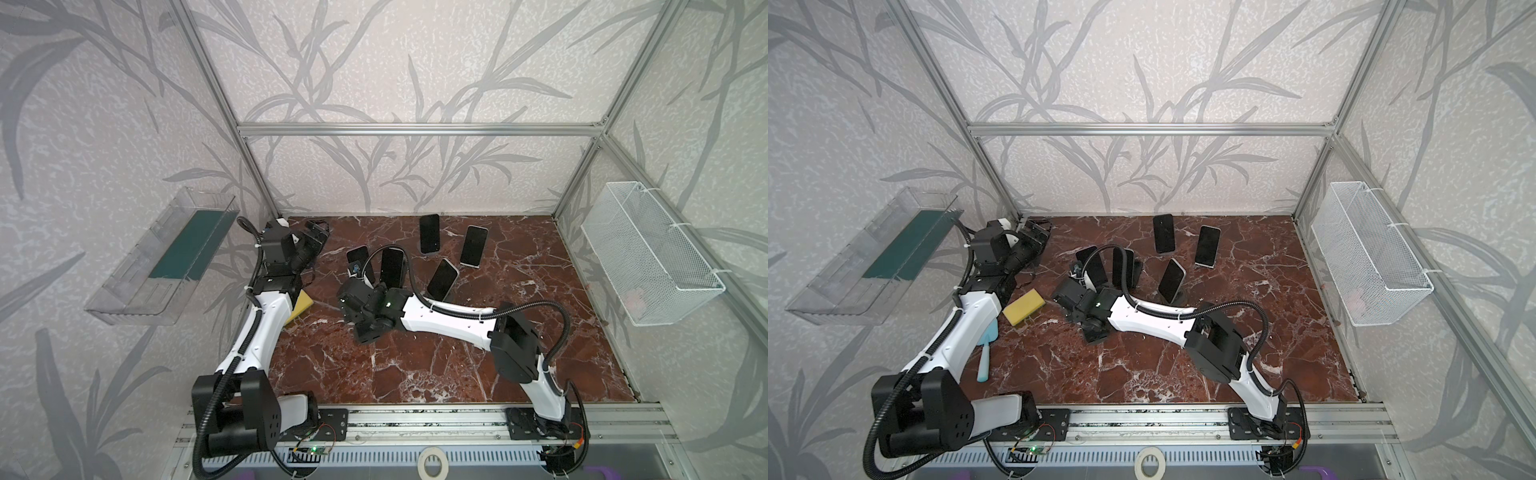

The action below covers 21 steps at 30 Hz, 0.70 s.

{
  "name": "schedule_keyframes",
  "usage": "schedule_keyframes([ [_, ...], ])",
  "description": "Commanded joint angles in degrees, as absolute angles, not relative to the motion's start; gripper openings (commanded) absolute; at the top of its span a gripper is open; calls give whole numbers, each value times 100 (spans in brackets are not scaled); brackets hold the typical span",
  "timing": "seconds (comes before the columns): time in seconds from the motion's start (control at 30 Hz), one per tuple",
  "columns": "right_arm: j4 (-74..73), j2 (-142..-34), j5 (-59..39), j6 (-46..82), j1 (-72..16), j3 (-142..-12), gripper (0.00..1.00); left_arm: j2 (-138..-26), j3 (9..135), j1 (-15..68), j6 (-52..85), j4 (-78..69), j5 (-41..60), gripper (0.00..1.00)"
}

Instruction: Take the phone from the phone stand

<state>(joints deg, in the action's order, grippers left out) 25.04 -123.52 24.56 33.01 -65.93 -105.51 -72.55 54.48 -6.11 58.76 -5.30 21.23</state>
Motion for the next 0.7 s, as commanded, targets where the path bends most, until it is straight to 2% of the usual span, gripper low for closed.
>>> schedule_keyframes([
  [0.0, 2396, -12396, 2540, 3357, -6563, -10483, 92, -7277, 5385, -655, 5990, -716, 2224, 90],
  [0.67, 2311, -12479, 2681, 3331, -6555, -10353, 89, -7416, 5301, -742, 6311, -984, 2426, 87],
])
